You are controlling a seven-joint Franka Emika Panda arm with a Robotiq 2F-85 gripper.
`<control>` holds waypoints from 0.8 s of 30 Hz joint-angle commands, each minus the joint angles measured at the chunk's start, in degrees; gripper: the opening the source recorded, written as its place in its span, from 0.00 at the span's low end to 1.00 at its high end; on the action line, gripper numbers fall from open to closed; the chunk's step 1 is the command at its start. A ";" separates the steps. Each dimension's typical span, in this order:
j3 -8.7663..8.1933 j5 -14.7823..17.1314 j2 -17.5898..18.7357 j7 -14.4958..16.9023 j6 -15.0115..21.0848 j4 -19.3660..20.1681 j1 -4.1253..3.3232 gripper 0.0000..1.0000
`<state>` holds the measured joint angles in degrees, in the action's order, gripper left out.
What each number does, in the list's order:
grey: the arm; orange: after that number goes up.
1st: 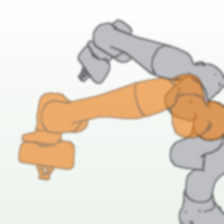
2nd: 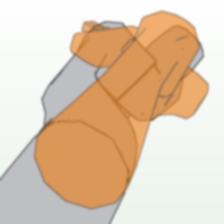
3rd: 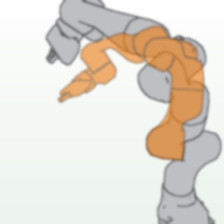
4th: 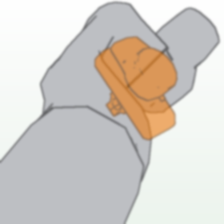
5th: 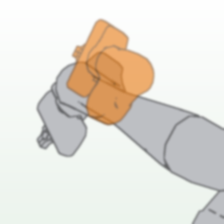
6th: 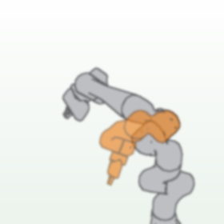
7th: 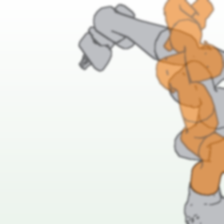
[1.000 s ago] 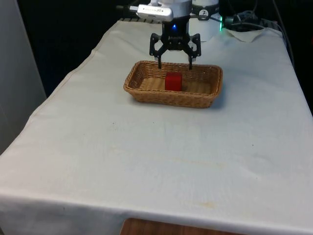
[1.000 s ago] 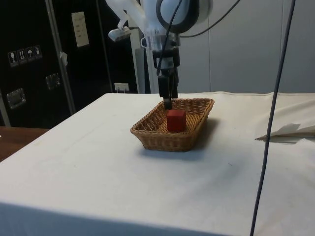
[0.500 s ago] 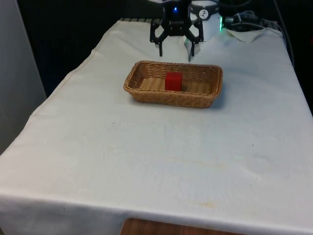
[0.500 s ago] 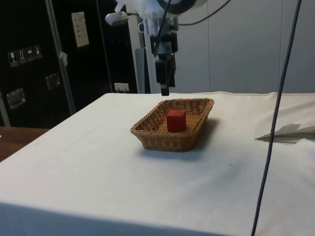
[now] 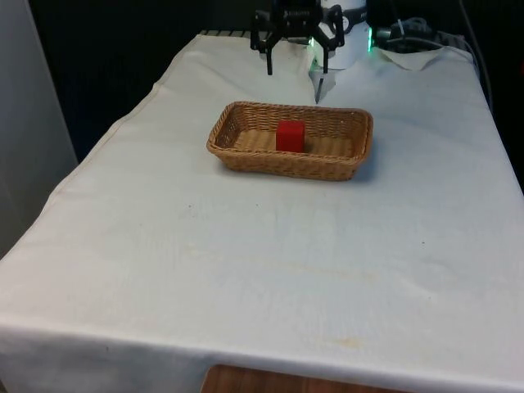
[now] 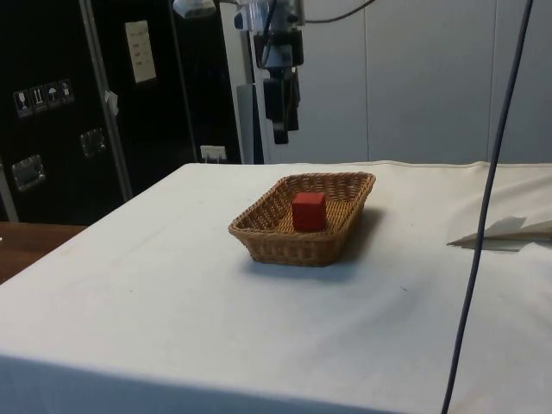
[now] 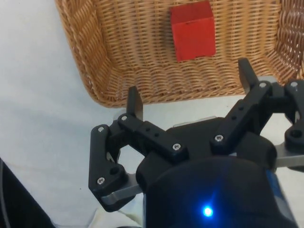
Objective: Pick up the cube and place it into the basket.
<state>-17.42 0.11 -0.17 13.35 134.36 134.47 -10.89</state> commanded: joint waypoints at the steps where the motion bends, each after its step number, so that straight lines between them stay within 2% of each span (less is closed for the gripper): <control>1: 0.00 -0.52 -0.23 -0.23 -0.97 -0.46 -0.06 1.00; 2: 0.00 0.00 -0.11 0.06 -0.40 -0.23 0.00 1.00; 8: 0.06 -0.46 -0.97 0.52 -3.55 -1.95 -0.06 1.00; 9: 0.00 0.00 -0.74 0.69 -2.98 -1.83 0.00 1.00; 13: 0.06 -0.46 -1.66 0.86 -5.44 -2.86 -0.06 1.00; 24: 0.06 -0.34 -3.15 1.43 -8.94 -4.64 -0.06 1.00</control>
<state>-17.42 0.11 -3.09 14.84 126.05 130.00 -10.89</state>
